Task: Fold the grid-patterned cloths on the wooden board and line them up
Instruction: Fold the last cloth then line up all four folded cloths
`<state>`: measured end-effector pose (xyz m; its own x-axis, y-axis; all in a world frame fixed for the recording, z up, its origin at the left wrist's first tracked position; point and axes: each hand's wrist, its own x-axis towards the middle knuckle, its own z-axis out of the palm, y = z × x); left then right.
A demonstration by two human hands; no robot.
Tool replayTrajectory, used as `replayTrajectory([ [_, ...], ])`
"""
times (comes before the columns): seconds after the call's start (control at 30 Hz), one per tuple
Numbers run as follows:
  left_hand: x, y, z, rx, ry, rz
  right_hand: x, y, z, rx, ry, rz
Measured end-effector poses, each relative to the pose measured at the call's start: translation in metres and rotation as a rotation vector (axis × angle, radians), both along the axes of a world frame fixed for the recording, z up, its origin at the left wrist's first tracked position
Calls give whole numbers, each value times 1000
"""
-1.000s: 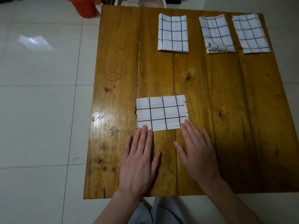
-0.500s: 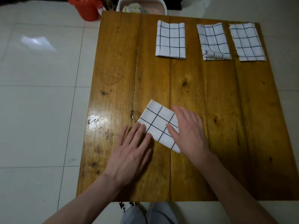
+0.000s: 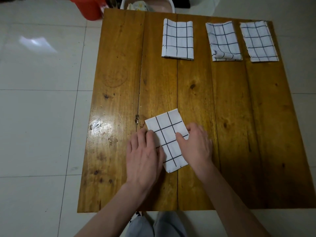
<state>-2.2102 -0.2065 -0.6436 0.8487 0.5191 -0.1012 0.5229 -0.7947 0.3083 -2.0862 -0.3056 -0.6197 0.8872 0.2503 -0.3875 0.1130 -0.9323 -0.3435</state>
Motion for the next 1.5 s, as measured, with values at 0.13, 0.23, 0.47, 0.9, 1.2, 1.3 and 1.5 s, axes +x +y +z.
replayTrajectory([
  [0.13, 2, -13, 3, -98, -46, 196, -8, -1, -1, 236, 77, -52],
  [0.23, 2, -13, 5, -170, -62, 230, -16, -8, 1, 385, 145, -46],
  [0.47, 3, 6, 25, -723, -215, 462, -22, -20, 35, 692, 261, -93],
  [0.9, 6, 18, 129, -1101, -458, 544, -16, -28, 127, 731, 320, -267],
  [1.2, -11, 23, 281, -1037, -504, 540, -32, -27, 263, 776, 314, -202],
  [1.3, -19, 26, 325, -1030, -520, 558, -39, -25, 307, 805, 304, -153],
  [1.5, -48, 30, 396, -990, -573, 591, -49, -22, 367, 775, 232, 13],
])
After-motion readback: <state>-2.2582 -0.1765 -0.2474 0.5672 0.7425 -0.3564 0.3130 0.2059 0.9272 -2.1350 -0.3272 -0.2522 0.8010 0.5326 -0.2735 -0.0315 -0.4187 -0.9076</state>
